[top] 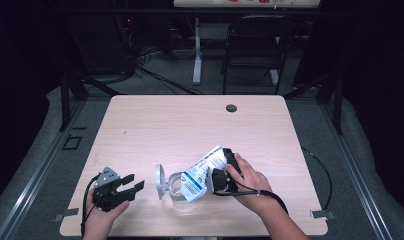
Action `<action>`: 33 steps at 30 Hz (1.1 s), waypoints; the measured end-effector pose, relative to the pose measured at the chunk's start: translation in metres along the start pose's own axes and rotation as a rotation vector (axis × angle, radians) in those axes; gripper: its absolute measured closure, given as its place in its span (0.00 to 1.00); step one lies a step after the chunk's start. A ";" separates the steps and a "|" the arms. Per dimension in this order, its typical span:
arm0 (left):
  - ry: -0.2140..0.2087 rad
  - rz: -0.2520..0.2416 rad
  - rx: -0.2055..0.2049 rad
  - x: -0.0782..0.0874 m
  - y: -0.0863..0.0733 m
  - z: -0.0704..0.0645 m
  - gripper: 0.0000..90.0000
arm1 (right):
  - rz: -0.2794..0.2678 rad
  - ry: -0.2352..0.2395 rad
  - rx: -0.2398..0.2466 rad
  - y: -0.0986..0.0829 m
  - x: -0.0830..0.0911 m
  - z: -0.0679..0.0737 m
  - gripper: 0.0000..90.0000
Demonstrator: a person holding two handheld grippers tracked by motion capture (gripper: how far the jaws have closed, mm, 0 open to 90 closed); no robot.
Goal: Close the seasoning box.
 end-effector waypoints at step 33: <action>0.002 -0.001 -0.001 0.000 0.000 0.000 0.56 | 0.010 -0.032 0.047 0.003 0.002 -0.003 0.50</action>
Point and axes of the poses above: each handheld gripper's, and its own axes: x roughly backward along the jaws, y roughly out of its top, z roughly to its left, the point moved 3 cm from there along -x, roughly forward along the jaws, and after that the axes turned 15 degrees about z, right-handed, at the moved point
